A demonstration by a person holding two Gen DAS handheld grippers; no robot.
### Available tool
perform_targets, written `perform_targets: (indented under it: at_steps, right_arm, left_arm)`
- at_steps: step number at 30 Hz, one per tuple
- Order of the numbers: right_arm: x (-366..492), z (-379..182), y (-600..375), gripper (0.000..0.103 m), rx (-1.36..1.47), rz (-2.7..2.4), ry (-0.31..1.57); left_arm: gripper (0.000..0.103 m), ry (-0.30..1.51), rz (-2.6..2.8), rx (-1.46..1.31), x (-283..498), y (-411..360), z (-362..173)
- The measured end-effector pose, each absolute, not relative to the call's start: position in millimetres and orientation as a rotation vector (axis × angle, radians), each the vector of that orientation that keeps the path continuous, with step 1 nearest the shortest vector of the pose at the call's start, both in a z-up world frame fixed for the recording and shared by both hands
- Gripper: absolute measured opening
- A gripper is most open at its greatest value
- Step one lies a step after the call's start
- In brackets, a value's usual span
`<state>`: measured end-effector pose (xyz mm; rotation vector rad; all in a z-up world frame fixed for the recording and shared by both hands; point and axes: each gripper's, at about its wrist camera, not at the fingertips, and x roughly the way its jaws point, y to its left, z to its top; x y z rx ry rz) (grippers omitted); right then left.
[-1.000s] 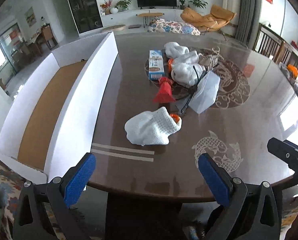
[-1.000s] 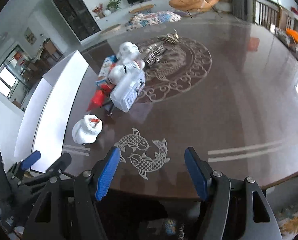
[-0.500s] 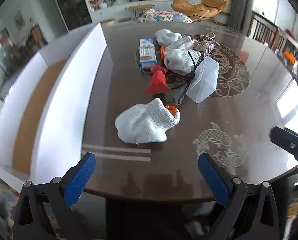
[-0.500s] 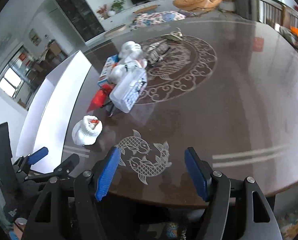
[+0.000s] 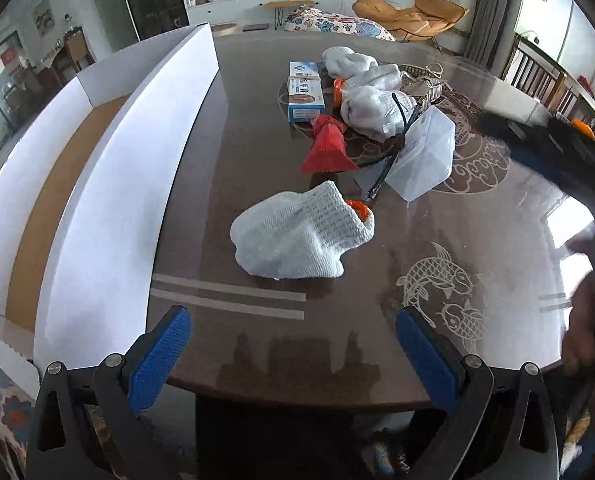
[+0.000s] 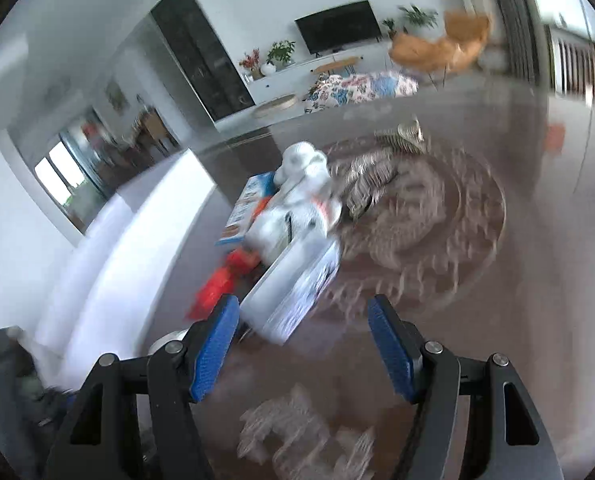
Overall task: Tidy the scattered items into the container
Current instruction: 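Grasp the white knit glove with the left tool while the right tool reaches for the clear plastic box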
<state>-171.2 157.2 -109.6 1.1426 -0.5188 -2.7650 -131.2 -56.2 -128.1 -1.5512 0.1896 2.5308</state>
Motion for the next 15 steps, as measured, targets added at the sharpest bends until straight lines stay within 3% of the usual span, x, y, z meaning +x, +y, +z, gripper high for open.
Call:
perform_targets:
  at_steps: [4,10,15]
  right_arm:
    - [-206.4,-103.7,137.6,0.068,1.097,-2.755,-0.421]
    - [-223.0,-120.9,122.5,0.068,1.059,-2.533,-0.558]
    - [-224.3,-130.5,126.4,0.067,1.178,-2.53,-0.534]
  left_arm:
    - [0.103,0.166,2.522,-1.554,-127.2,-58.7,-128.4]
    - [0.103,0.125,2.508,-1.569,-128.7,-63.4,-131.9]
    - [0.103,0.103,2.505,-1.568,-128.6,-65.6,-132.3]
